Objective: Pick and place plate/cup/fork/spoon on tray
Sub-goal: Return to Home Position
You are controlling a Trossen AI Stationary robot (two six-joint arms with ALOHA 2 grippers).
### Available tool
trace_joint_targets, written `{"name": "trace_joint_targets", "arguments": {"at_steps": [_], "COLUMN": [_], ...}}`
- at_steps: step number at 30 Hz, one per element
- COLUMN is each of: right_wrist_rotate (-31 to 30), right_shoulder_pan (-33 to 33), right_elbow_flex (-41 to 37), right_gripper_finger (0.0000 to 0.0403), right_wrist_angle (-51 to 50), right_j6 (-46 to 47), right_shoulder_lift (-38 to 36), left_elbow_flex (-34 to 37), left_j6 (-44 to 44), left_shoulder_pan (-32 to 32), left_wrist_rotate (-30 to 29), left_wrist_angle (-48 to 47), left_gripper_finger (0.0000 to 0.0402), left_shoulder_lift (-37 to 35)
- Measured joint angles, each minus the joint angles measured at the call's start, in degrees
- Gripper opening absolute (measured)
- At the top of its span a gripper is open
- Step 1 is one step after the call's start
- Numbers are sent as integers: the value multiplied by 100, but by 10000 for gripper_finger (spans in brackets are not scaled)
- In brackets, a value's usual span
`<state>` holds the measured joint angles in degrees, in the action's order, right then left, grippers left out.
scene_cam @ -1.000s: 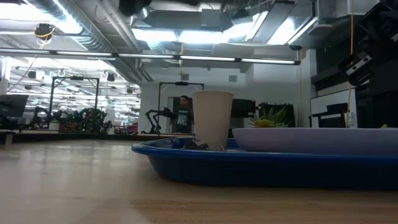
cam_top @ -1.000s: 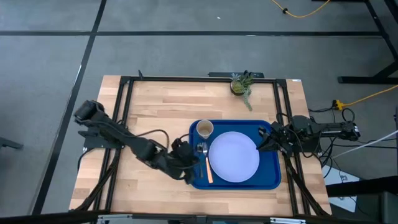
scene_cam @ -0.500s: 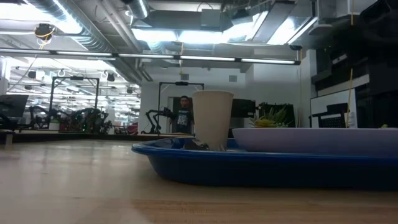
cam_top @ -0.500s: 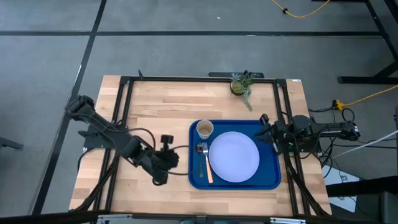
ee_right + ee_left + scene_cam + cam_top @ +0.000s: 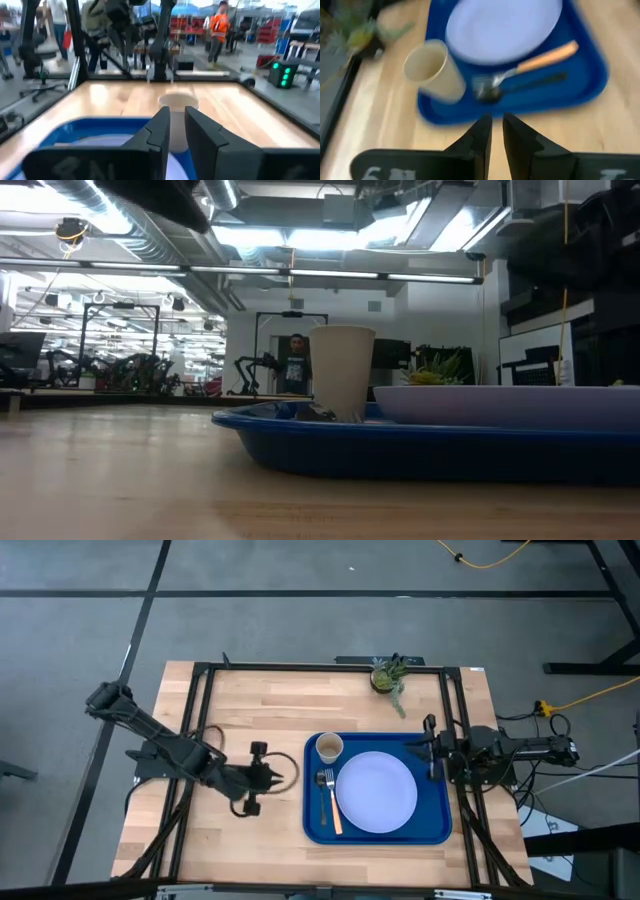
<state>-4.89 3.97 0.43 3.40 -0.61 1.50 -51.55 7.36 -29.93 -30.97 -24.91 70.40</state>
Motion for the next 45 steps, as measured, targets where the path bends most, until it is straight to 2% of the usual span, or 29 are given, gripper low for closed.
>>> {"name": "trace_joint_targets", "arguments": {"at_steps": [3, 6, 9, 13, 16, 30, 39, 45], "right_wrist_rotate": [234, 725, 1002, 1054, 1058, 1055, 1055, 1054], "right_shoulder_pan": [0, 0, 0, 0, 0, 0, 0, 0], "right_elbow_flex": [0, 0, 0, 0, 0, 0, 0, 0], "right_gripper_finger": [65, 65, 65, 65, 65, 65, 65, 65], "right_wrist_angle": [-170, -188, -120, -112, -125, -132, -134, -131], "right_j6": [-20, 39, 47, 304, 531, 966, 1072, 1074], "right_shoulder_lift": [5, -2, -3, -2, -2, -2, -2, -2], "left_elbow_flex": [1516, 2984, 4032, 4832, 5115, 5112, 5112, 5112], "left_j6": [-919, -1000, -395, 4, 268, 338, 756, 756], "left_shoulder_pan": [328, 890, 1419, 1770, 1800, 1739, 1737, 1737], "left_wrist_rotate": [839, 1867, 2204, 2351, 2375, 2400, 2404, 2131], "left_wrist_angle": [2329, 4574, 6318, 7470, 7597, 7107, 6671, 6422], "left_gripper_finger": [39, 39, 39, 39, 39, 39, 39, 39], "left_shoulder_lift": [-597, -1166, -1566, -1902, -2039, -2017, -2012, -2012]}}
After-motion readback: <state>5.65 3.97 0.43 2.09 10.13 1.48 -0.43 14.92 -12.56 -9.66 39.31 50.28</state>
